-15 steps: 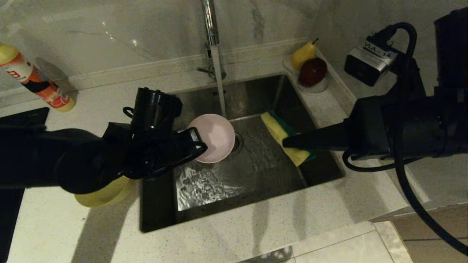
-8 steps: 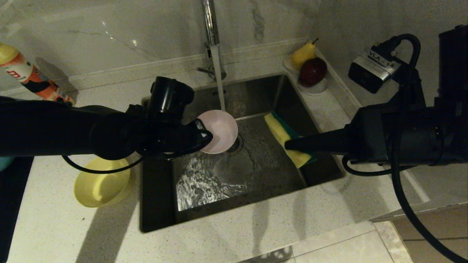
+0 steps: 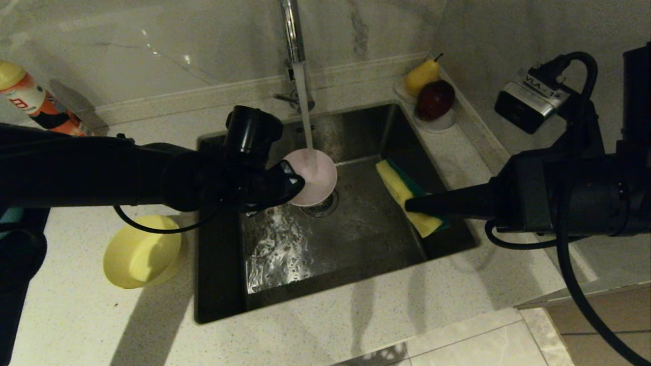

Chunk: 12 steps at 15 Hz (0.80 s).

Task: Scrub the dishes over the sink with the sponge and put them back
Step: Rinse the bowl

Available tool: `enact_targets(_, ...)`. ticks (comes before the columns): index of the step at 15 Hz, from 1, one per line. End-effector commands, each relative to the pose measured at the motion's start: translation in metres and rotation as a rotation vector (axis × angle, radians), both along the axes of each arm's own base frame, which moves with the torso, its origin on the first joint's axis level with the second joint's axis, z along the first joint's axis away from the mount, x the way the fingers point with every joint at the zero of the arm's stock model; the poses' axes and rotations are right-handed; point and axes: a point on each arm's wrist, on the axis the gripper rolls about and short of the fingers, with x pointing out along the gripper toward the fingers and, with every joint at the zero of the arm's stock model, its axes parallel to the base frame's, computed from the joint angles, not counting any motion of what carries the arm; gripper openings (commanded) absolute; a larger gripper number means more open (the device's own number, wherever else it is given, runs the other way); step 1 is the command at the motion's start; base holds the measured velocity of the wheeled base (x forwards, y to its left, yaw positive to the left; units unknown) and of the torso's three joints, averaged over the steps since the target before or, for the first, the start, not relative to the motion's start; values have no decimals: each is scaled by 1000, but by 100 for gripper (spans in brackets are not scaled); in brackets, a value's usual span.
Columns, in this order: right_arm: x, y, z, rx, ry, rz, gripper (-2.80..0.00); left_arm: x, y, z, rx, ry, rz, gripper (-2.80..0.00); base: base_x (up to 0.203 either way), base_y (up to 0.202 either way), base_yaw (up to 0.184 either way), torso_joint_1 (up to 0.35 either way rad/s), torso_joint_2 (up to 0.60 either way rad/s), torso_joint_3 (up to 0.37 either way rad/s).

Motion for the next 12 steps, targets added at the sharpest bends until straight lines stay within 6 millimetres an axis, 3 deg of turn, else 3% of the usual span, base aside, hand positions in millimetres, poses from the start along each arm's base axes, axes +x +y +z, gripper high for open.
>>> enact_targets(1, 0, 0, 0, 2, 2, 4, -280, 0, 2, 2, -4, 0, 8, -280, 0, 0, 0, 0, 0, 0)
enact_targets(7, 1, 1, -1, 0, 5, 2, -280, -13, 8, 10, -56, 45, -8, -280, 0, 0, 0, 0, 0, 0)
enact_targets(12, 1, 0, 0, 1, 3, 2, -280, -17, 10, 3, -44, 69, -3, -280, 0, 0, 0, 0, 0, 0)
